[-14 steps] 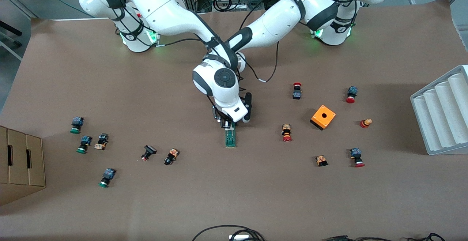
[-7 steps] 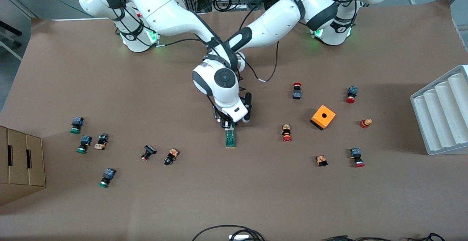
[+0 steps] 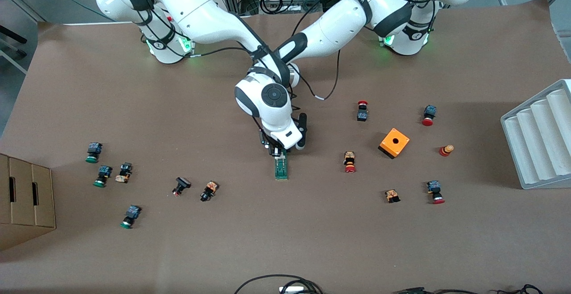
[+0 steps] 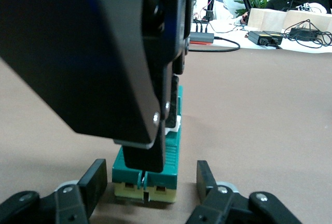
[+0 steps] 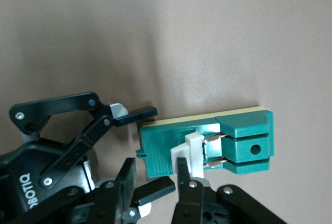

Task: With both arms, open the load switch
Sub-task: 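Push the white handle fully down into the closed position, then raise the right gripper and withdraw it from the switch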

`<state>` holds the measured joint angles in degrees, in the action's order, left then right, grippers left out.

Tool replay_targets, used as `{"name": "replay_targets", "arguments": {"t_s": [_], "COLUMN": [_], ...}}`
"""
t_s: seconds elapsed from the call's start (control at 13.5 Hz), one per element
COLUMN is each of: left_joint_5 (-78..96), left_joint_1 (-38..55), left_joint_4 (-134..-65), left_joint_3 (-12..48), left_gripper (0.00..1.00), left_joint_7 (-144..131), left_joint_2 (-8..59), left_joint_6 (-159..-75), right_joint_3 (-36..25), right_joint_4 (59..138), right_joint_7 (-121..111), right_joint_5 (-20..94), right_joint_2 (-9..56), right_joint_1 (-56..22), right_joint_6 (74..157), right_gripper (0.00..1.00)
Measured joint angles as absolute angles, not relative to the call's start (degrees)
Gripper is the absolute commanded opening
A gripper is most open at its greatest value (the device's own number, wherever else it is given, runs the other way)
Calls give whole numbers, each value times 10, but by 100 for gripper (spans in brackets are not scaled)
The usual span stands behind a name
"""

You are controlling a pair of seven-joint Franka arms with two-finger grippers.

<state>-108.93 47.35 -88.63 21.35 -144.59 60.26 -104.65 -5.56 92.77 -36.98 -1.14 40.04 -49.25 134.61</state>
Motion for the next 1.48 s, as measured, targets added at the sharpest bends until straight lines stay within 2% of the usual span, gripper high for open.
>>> {"name": "replay_targets", "arguments": {"t_s": [0.3, 0.74, 0.81, 0.89, 0.96, 1.04, 1.48], "left_joint_5": [-1090, -1090, -1091, -1091, -1091, -1091, -1091], "left_joint_1": [474, 474, 474, 474, 474, 474, 474], "left_joint_4": [-887, -887, -887, -887, -887, -887, -888], "left_joint_3": [213, 213, 213, 213, 213, 213, 213], "left_gripper": [77, 77, 77, 77, 77, 77, 77], "left_joint_7": [-1446, -1446, -1446, -1446, -1446, -1446, -1446], "left_joint_2": [603, 603, 603, 603, 603, 603, 603], "left_joint_6": [-1045, -1045, -1045, -1045, -1045, -1045, -1045], "right_joint_3": [-56, -56, -56, -56, -56, -56, -60], "right_joint_4": [928, 927, 926, 925, 925, 924, 920], "right_joint_7": [-370, -364, -362, -361, -358, -354, -338], "right_joint_5": [-11, -11, -11, -11, -11, -11, 29], "right_joint_2": [400, 399, 397, 393, 387, 381, 339], "right_joint_1": [-492, -491, -490, -489, -487, -485, -463], "right_joint_6": [1346, 1346, 1346, 1346, 1346, 1346, 1346], "right_gripper": [39, 63, 72, 74, 96, 100, 100]}}
